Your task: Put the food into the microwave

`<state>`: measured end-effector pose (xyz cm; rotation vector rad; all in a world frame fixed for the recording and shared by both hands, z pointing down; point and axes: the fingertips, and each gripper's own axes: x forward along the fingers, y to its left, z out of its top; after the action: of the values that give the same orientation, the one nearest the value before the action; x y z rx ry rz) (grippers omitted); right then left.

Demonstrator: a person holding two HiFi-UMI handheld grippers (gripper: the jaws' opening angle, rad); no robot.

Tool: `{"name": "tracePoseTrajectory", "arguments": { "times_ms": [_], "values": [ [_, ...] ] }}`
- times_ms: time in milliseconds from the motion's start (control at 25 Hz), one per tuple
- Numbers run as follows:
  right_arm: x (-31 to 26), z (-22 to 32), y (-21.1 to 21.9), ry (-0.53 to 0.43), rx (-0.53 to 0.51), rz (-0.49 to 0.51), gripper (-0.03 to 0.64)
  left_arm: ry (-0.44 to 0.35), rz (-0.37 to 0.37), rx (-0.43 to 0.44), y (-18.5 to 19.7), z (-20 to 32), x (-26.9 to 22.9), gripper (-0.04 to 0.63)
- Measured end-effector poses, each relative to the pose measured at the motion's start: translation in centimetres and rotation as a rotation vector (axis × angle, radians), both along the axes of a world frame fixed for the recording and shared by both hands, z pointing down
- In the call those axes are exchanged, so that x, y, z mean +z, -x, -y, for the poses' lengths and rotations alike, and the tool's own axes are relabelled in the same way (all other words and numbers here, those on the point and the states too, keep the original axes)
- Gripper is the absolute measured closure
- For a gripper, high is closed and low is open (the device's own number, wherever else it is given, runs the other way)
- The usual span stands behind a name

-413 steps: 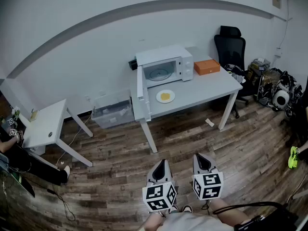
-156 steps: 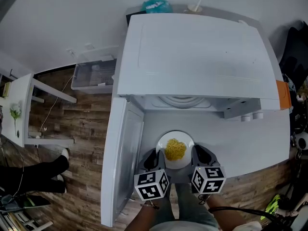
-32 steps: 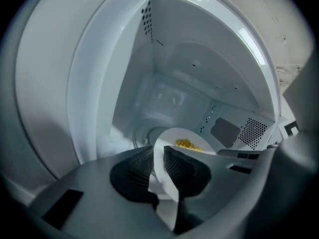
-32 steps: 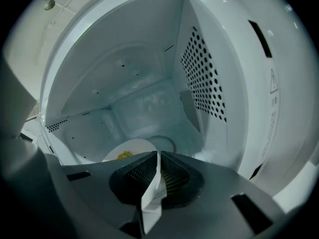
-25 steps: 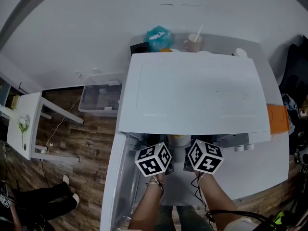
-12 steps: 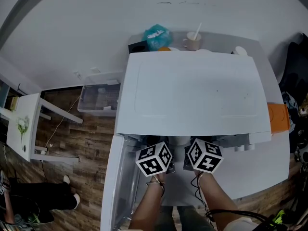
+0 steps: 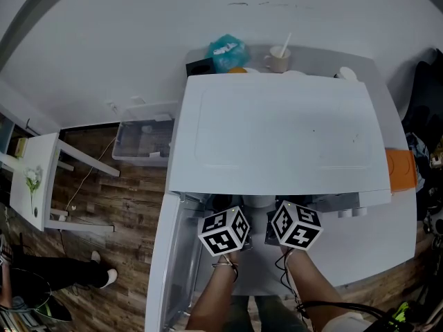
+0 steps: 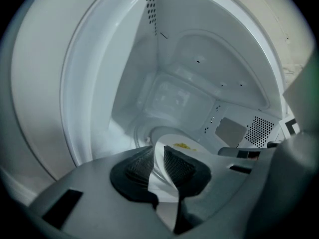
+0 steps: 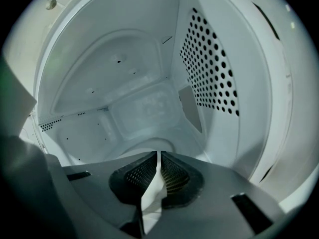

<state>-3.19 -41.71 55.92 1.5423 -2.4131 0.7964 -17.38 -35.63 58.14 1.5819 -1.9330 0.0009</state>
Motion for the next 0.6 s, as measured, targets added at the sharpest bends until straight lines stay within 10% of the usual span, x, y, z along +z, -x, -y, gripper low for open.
{"name": "tracePoseTrajectory", "arguments": {
  "times_ms": [600],
  "values": [
    [-1.3, -2.5, -0.6, -0.011, -0.036, -0.011, 0.581, -0.009, 0.029, 0.012, -1.5, -1.9, -2.3, 0.531]
  ]
}}
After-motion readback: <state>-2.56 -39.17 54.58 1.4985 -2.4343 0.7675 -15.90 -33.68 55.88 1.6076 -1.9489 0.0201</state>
